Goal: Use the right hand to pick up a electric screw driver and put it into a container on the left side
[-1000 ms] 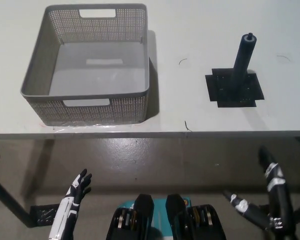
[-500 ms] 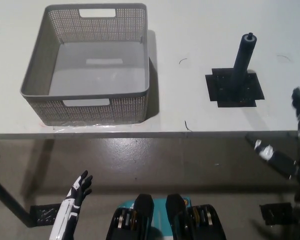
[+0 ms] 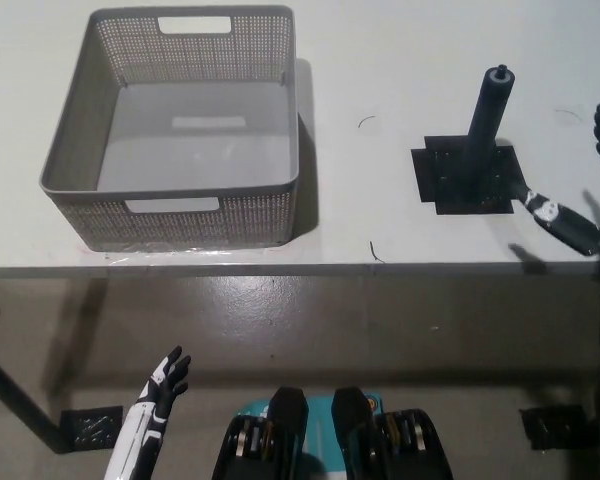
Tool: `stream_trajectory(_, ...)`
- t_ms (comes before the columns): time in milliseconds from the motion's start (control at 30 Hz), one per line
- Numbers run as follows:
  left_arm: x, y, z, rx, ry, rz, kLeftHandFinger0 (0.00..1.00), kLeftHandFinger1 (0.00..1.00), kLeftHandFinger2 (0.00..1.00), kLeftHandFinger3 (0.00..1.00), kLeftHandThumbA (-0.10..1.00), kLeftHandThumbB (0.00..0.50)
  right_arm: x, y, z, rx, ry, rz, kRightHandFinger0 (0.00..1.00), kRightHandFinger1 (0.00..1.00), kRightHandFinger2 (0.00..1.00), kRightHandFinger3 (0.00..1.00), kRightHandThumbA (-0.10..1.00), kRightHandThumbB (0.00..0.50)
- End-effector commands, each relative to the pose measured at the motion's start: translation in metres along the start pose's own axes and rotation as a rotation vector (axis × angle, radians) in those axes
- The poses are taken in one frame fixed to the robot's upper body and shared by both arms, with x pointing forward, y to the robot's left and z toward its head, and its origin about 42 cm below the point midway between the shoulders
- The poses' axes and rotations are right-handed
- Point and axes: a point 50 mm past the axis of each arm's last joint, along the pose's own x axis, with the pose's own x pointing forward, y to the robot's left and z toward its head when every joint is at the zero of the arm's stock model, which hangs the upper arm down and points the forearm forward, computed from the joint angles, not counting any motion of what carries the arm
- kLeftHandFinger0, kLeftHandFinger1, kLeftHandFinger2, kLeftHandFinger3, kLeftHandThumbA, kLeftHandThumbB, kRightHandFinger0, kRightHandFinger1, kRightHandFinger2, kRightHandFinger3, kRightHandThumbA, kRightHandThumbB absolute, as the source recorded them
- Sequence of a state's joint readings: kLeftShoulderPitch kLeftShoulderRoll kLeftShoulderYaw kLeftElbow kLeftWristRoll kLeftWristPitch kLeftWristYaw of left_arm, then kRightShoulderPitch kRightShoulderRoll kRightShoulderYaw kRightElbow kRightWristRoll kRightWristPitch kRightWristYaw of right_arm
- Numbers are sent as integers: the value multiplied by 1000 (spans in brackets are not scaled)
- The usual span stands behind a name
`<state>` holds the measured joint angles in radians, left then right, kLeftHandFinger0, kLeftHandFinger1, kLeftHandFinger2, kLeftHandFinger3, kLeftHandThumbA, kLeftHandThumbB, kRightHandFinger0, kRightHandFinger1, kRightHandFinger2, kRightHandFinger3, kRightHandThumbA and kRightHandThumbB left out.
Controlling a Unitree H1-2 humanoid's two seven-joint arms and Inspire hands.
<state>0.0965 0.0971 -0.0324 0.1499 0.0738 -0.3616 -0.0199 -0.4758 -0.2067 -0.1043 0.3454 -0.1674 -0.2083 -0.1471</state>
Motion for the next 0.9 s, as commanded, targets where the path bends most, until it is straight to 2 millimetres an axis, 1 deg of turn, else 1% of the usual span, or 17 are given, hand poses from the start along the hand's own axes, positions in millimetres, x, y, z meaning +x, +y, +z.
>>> stream_trajectory(0,-1,2,4,13,-63,-16,1000,1000,1000,1000,1000,166,33,-10,10,-37,-68,-43,1000,1000,1000,1000,1000,401)
stream_trajectory(33,-1,2,4,8,-59,-22,1000,1000,1000,1000,1000,177,38,-9,9,-45,-60,-39,1000,1000,1000,1000,1000,416)
stream_trajectory(67,-1,2,4,2,-56,-25,1000,1000,1000,1000,1000,180,41,-8,8,-51,-55,-34,1000,1000,1000,1000,1000,416)
stream_trajectory(133,-1,2,4,1,-61,-30,1000,1000,1000,1000,1000,184,48,-7,7,-58,-49,-27,1000,1000,1000,1000,1000,433)
stream_trajectory(233,2,1,3,-4,-66,-46,1000,1000,1000,1000,1000,186,53,-5,2,-63,-27,-21,1000,1000,1000,1000,1000,431)
stream_trajectory(333,1,0,2,-19,-53,-56,1000,1000,1000,1000,1000,220,56,-3,-4,-92,-7,-5,1000,1000,1000,1000,1000,410)
stream_trajectory(400,-1,0,1,-23,-49,-63,1000,1000,1000,1000,1000,209,58,0,-8,-100,5,5,1000,1000,1000,1000,1000,420)
stream_trajectory(500,-3,-1,0,-27,-51,-71,1000,1000,1000,1000,1000,199,62,4,-13,-112,21,17,1000,1000,1000,1000,1000,406)
stream_trajectory(567,-3,-1,0,-30,-50,-77,1000,1000,1000,1000,1000,193,65,7,-14,-133,22,26,1000,1000,1000,1000,1000,383)
stream_trajectory(633,-3,-1,0,-29,-52,-81,1000,1000,1000,1000,1000,203,70,10,-13,-152,22,33,1000,1000,1000,1000,1000,355)
stream_trajectory(733,-3,-1,-1,-26,-53,-85,1000,1000,1000,1000,1000,205,76,12,-14,-185,23,35,1000,1000,1000,1000,1000,350)
stream_trajectory(767,-3,-1,-1,-24,-52,-88,1000,1000,1000,1000,1000,203,79,14,-12,-208,21,34,1000,1000,1000,1000,1000,358)
stream_trajectory(800,-4,-2,-1,-26,-51,-91,1000,1000,1000,1000,1000,202,82,14,-12,-220,19,37,1000,1000,1000,1000,1000,355)
stream_trajectory(833,-4,-2,-1,-33,-50,-91,1000,1000,1000,1000,1000,206,84,15,-12,-217,21,42,1000,1000,1000,1000,1000,365)
stream_trajectory(867,-4,-2,-1,-37,-50,-93,1000,1000,1000,1000,1000,209,88,17,-11,-215,20,47,1000,1000,1000,1000,1000,365)
